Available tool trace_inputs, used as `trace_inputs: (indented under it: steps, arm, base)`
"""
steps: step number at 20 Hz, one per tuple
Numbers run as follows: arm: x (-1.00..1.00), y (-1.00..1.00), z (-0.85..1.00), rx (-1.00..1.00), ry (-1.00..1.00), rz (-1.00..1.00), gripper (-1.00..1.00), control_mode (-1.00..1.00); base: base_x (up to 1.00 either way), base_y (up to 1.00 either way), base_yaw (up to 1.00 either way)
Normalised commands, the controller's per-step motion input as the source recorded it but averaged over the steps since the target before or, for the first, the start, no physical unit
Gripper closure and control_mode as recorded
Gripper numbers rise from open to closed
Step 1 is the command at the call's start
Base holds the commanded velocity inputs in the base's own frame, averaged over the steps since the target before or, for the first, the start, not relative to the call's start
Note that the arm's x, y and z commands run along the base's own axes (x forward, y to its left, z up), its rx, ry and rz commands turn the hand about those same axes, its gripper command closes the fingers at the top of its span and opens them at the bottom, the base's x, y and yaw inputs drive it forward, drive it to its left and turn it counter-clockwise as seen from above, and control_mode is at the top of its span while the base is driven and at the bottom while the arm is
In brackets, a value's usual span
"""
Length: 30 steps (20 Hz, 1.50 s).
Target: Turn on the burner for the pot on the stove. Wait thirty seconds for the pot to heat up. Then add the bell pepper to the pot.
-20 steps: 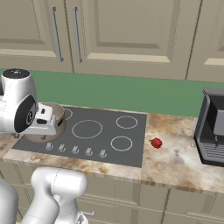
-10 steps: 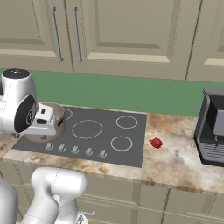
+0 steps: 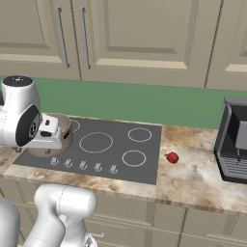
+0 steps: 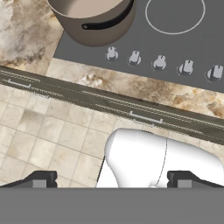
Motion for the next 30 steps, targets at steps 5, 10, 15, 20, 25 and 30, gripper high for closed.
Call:
trace_inputs:
  steps: [5,10,15,20,25,30]
  arm:
    - [0.0,0.0,0.0,0.0,0.0,0.0,-1.0,-1.0]
    - [0.0,0.0,0.0,0.0,0.0,0.0,-1.0,-1.0]
    - [0.0,0.0,0.0,0.0,0.0,0.0,-1.0,-1.0]
    - [0.0,0.0,0.0,0.0,0.0,0.0,-1.0,-1.0]
    - [0.0,0.0,0.0,0.0,0.0,0.0,-1.0,-1.0]
    - [0.0,0.0,0.0,0.0,0.0,0.0,-1.0,-1.0]
  base:
    - [0.0,0.0,0.0]
    - [0.0,0.0,0.0]
    - [0.0,0.0,0.0]
    - [0.0,0.0,0.0]
    - [0.0,0.0,0.0]
    - [0.0,0.0,0.0]
